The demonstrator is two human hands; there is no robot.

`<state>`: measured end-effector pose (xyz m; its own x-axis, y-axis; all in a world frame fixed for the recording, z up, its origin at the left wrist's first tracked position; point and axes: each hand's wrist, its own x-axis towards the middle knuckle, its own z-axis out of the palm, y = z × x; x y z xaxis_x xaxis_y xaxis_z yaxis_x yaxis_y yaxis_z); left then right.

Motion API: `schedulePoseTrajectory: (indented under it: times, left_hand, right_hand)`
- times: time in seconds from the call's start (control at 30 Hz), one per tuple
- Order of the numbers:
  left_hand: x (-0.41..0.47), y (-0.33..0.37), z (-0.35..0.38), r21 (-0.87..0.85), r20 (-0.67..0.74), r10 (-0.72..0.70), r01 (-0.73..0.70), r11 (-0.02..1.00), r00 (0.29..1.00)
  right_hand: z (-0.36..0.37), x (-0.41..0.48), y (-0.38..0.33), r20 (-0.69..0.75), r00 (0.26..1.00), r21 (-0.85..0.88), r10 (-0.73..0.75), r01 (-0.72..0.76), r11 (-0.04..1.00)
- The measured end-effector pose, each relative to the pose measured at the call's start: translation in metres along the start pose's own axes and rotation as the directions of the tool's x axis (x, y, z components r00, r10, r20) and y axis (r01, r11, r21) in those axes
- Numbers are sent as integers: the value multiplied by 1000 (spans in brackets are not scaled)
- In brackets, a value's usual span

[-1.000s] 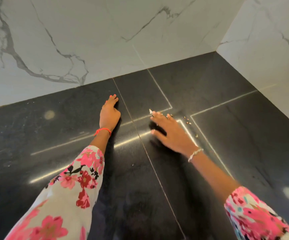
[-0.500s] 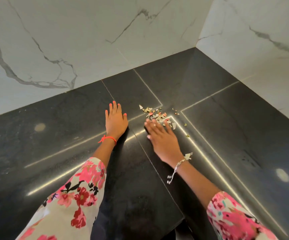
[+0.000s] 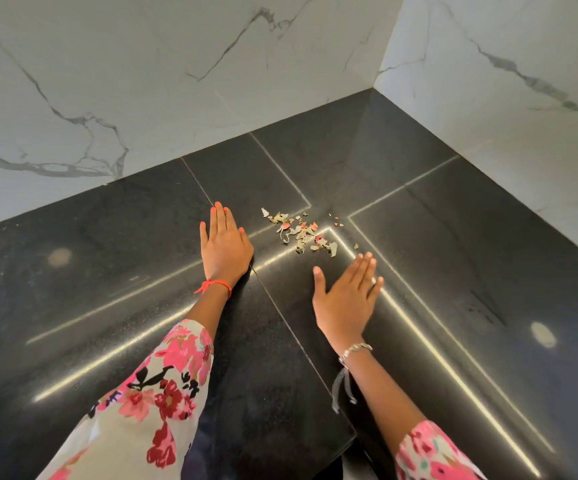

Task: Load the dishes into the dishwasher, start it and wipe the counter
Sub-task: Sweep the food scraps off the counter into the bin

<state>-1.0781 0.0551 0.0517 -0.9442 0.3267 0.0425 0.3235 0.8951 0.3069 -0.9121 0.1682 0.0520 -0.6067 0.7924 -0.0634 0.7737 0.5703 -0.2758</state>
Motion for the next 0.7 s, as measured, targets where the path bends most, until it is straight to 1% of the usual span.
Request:
schedulePoseTrajectory:
  times: [0.07,0.1,0.17,0.2,0.23,0.33,0.37,0.4,0.43,0.5,0.53,0.6,0.63,0.7]
  left_hand:
    - [1,0,0,-2,1,-2,2,1000,1000]
    - [2,1,0,-4,-1,-3,3,1000,1000]
    - [3,1,0,-7,-3,-7,7,1000,1000]
    - [3,0,0,-7,-3,-7,7,1000,1000]
    - [3,0,1,-7,-3,-8,8,1000,1000]
    - [3,0,2,-7,-2,-17,17,1000,1000]
    - [3,0,3,-6,-5,-18,18,1000,1000]
    - [4,0,3,-6,-10,-20,20,1000,1000]
    - [4,0,3,-8,-15,-21,21,1000,1000]
    - [4,0,3,-16,-18,-25,25,1000,1000]
    - [4,0,3,-21,-19,-24,24,999,1000]
    - [4,-1,3,-29,-28,-23,23,999,999]
    - [4,0,3,-31,-31,-24,23,999,999]
    - [4,0,3,-35,-34,-22,21,999,999]
  right_hand:
    - [4,14,-19,-5,1000,-1,-3,3,1000]
    - [5,23,-25,8,999,14,-48,48,999]
    - [3,46,-31,22,977,96,-210,207,974]
    - [1,60,-32,7,963,140,-269,265,954]
    - [-1,76,-32,-11,960,169,-281,279,945]
    - [-3,109,-29,7,978,154,-207,204,967]
    - [-1,111,-32,13,974,134,-226,222,966]
    - [1,108,-37,23,958,126,-287,282,951]
    - [4,101,-43,37,926,130,-375,368,921]
    - [9,88,-49,64,833,194,-550,530,825]
    - [7,86,-49,74,795,268,-603,566,780]
    - [-1,98,-50,86,744,439,-663,569,696]
    - [-4,108,-53,90,715,462,-694,587,665]
    - [-9,129,-64,127,635,396,-762,672,625]
